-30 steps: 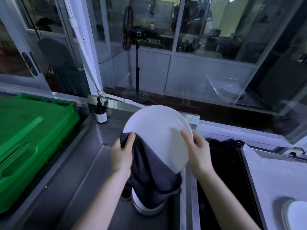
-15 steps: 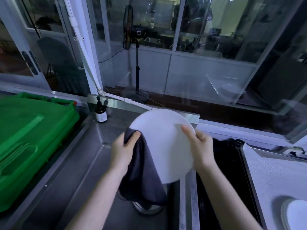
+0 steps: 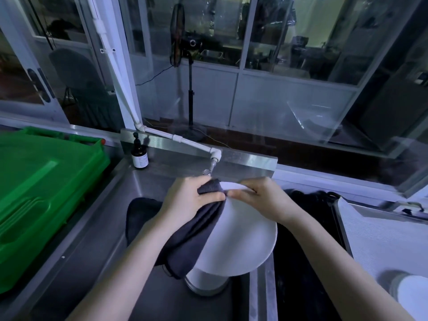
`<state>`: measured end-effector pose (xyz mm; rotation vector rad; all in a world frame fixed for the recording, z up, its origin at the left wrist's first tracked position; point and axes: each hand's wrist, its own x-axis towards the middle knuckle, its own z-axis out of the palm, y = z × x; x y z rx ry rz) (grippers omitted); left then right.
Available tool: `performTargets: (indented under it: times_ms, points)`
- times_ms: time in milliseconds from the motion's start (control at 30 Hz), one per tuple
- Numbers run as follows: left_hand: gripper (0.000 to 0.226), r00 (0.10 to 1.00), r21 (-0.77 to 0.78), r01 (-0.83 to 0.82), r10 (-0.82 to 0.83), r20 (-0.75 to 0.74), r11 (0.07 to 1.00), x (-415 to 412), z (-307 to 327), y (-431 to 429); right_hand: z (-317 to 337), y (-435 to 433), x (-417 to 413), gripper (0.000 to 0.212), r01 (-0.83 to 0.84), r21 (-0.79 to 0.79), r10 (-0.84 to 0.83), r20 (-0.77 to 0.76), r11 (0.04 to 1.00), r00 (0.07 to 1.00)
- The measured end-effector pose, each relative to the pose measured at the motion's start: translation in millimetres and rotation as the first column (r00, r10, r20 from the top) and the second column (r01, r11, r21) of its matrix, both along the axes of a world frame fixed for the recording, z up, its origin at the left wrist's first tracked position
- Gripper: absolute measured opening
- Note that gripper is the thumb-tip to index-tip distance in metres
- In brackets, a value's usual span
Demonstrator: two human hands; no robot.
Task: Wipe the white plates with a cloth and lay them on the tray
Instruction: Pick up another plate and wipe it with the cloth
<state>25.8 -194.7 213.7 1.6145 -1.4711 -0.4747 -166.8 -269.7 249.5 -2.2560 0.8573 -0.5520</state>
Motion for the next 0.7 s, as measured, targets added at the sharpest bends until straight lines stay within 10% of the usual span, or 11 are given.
performTargets:
  times_ms: [167,333,467,700]
  points:
    - [0.019,0.957,-0.025,-0.204,0.193,-0.218,0.979,4,-15,10,-15,7,-10,0.055,0.221,0.237,-0.278,0.245,0.946,0.929]
    - [0.017,0.627,0.108,-0.506,0.451,-0.635,0.856,-18,-46,18,-52,29,7,0.044,0.367,0.722,-0.789,0.409,0.587,0.458]
    - [0.022,0.709,0.042,-0.429,0.365,-0.604,0.903,-4,-36,15,-42,25,-14,0.043,0.326,0.523,-0.571,0.417,0.787,0.707]
    - [0.019,0.997,-0.063,0.021,-0.025,-0.067,0.998,0,5,-2,11,-3,-10,0.051,0.05,0.097,-0.051,0.003,0.994,0.999]
